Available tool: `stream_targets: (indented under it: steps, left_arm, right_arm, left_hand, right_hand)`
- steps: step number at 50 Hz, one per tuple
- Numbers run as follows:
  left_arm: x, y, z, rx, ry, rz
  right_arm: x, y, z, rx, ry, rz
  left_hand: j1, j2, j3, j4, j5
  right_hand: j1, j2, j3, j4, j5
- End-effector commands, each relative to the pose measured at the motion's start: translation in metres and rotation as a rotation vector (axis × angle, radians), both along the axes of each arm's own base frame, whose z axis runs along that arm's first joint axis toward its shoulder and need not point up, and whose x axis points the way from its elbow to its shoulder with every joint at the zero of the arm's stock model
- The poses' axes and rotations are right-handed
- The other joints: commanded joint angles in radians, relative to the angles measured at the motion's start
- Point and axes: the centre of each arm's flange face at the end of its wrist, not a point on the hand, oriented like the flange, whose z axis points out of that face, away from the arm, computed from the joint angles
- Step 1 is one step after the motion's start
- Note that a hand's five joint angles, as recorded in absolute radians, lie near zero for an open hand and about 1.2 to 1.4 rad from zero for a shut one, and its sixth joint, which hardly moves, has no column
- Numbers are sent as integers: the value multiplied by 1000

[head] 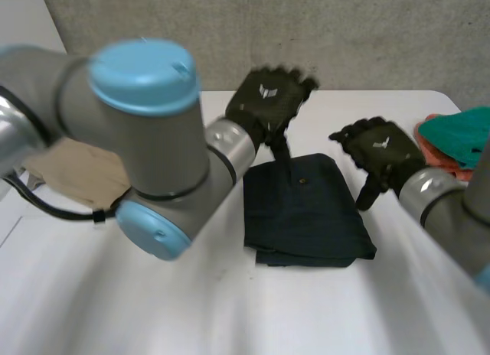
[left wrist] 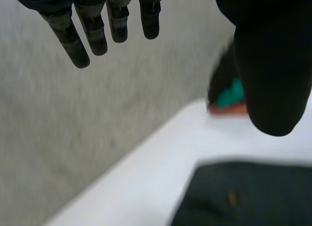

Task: Fold the laundry.

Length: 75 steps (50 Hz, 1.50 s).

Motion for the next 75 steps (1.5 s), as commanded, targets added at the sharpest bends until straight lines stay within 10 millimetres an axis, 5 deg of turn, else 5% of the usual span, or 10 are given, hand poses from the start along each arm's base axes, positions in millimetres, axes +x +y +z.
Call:
stream_targets:
  steps: [1,10,28,35,40,46,55,61,67,75]
  left_arm:
    - [2,10,30,-52,45,-222]
    - [1,22,19,26,-4,-343]
    - [0,21,10,43,-17,-329]
    - [1,20,10,46,-17,-325]
    - [1,21,10,45,-19,-325]
    - [6,16,15,33,-10,-303]
    - [11,14,45,-68,59,-255]
    - [12,17,49,-77,66,-255]
    - [12,21,46,-70,60,-262]
    - [10,24,44,-64,57,-272]
  right_arm:
    - [9,62,-47,81,30,97]
    - [10,71,-79,23,6,112]
    - [29,29,-105,-137,-49,86]
    - [40,8,-101,-179,-68,88]
    - [45,-13,-89,-228,-97,71]
    - [53,-56,-34,-400,-177,42]
    - [-10,-141,61,-619,-307,-135]
    - [-95,-192,93,-709,-378,-269]
    - [-163,-232,72,-696,-362,-314]
    - [-221,-269,-33,-617,-288,-201]
  left_hand:
    - [31,28,11,18,1]
    - [25,22,5,12,-5]
    - [22,19,2,9,-8]
    - [16,13,-4,3,-14]
    - [16,13,-4,3,-14]
    - [16,13,-4,3,-14]
    - [16,13,-4,3,-14]
    - [16,13,-4,3,-14]
    - [13,10,-7,0,-17]
    - [10,7,-10,-3,-20]
  right_hand:
    - [-16,-7,-30,-22,-37]
    - [-16,-7,-30,-22,-37]
    - [252,261,238,246,231]
    - [1190,1199,1177,1184,1169]
    - [1205,1214,1192,1200,1185]
    - [1205,1214,1192,1200,1185]
    - [1205,1214,1192,1200,1185]
    - [1205,1214,1192,1200,1185]
    - [1205,1214,1192,1200,1185]
    - [1205,1214,1192,1200,1185]
